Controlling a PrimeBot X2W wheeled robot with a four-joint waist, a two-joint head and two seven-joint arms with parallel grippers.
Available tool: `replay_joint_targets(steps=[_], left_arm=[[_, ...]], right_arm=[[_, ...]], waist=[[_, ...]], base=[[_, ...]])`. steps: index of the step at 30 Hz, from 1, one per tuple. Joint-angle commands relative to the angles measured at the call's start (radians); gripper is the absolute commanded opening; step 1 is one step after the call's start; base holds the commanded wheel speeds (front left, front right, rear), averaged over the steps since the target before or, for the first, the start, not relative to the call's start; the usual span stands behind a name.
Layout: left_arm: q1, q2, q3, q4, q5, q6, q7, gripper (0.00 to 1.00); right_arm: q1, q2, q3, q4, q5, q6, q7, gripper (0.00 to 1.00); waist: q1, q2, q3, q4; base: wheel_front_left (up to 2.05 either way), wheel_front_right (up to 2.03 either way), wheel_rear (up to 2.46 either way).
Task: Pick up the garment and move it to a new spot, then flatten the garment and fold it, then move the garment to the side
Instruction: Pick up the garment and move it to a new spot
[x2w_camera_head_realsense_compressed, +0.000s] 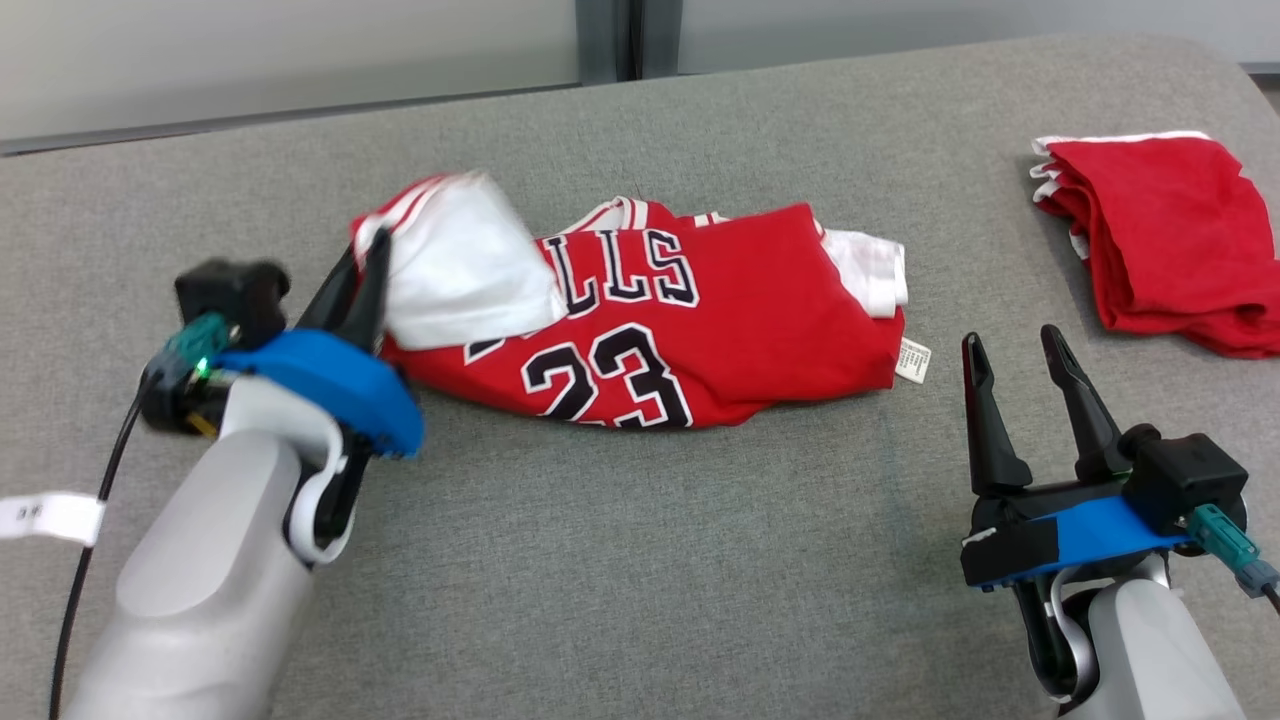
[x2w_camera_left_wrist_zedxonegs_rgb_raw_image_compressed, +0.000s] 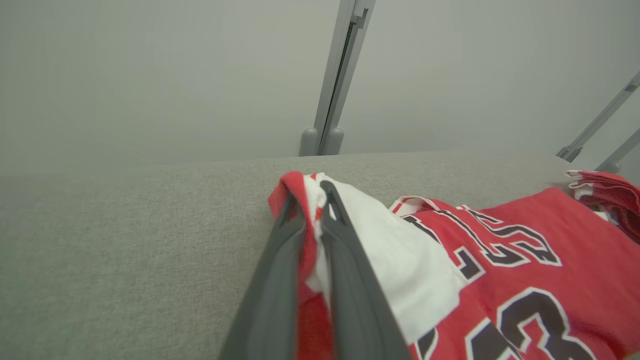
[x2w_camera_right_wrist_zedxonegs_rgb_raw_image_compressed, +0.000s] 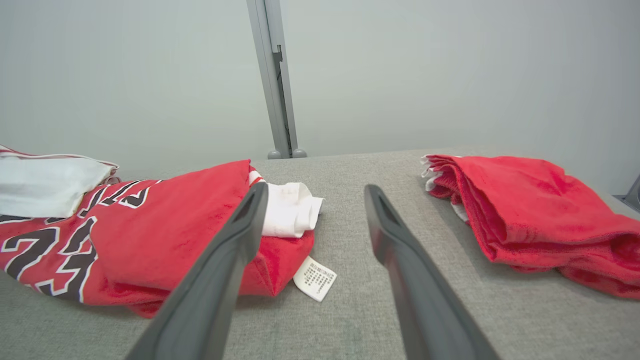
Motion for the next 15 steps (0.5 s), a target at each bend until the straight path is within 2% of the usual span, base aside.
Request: replay_joint_targets(steps=[1,4,5,6,7,15], left_arm=[[0.011,0.008,0.01,0.035,0.001,-0.004,-0.023,0.0],[0.03,0.013,0.02,0.108,-0.008,-0.01,-0.063,0.0],[0.03,0.01,0.022,0.127,-0.008,-0.013,-0.074,0.15],[0.029,0.005,0.021,0.142,-0.008,-0.018,-0.082,0.45],[0.026,0.0,0.018,0.156,-0.007,-0.023,-0.09,1.0],[0.013,-0.018,0.029,0.178,0.023,-0.035,-0.132,1.0]], right_arm=[[-0.012,-0.001,-0.001,0.002,0.001,0.0,-0.005,1.0],[-0.015,-0.001,-0.007,0.007,-0.005,0.0,-0.005,1.0],[-0.015,-0.001,-0.009,0.009,-0.008,0.0,-0.005,1.0],[-0.014,-0.001,-0.009,0.012,-0.01,0.0,-0.005,1.0],[-0.013,-0.001,-0.009,0.016,-0.014,0.0,-0.005,1.0],[-0.017,-0.001,0.003,0.041,-0.031,0.0,-0.005,1.0]], waist=[[0.0,0.0,0.009,0.0],[0.0,0.0,0.017,0.004],[0.0,0.0,0.018,0.008],[0.0,0.0,0.017,0.012],[0.0,0.0,0.015,0.016],[0.0,0.0,-0.029,0.044]], base=[[0.0,0.0,0.0],[0.0,0.0,0.0],[0.0,0.0,0.0],[0.0,0.0,0.0],[0.0,0.0,0.0],[0.0,0.0,0.0]])
